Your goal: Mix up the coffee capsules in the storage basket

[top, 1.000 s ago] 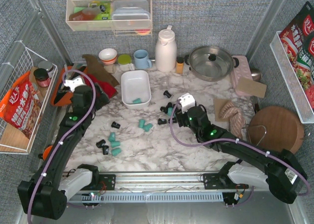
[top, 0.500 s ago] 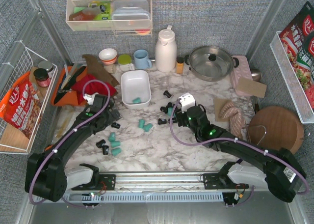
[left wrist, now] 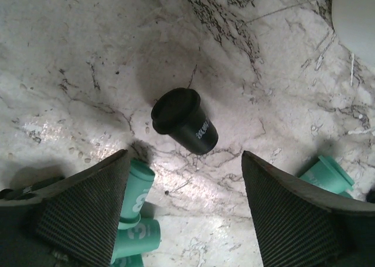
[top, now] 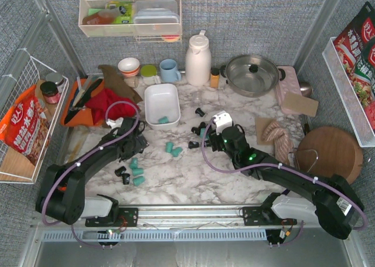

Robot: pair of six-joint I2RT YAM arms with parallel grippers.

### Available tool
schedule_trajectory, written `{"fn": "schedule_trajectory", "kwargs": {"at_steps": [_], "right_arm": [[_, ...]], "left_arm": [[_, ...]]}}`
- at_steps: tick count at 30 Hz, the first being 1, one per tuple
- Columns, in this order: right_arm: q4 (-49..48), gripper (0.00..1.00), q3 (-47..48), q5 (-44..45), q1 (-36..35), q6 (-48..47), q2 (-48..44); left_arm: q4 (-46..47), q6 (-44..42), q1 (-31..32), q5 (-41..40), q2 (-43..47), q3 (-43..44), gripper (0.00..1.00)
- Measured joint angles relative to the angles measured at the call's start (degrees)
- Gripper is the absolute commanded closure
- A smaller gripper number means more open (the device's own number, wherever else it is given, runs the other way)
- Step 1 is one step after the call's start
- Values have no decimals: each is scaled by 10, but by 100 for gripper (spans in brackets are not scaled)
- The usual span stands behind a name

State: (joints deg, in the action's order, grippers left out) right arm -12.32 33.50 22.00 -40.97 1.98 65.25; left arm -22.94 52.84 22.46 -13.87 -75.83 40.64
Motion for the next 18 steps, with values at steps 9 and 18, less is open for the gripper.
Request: {"fn": "schedule_trajectory", "kwargs": {"at_steps": [9, 18], "right_arm": [[0, 40, 1, -8, 0, 6, 2], [1, 40, 2, -15, 0, 9, -4]], "left_arm": [[36, 27, 2, -29, -54, 12, 32], [40, 38, 2, -39, -106, 31, 46]]}}
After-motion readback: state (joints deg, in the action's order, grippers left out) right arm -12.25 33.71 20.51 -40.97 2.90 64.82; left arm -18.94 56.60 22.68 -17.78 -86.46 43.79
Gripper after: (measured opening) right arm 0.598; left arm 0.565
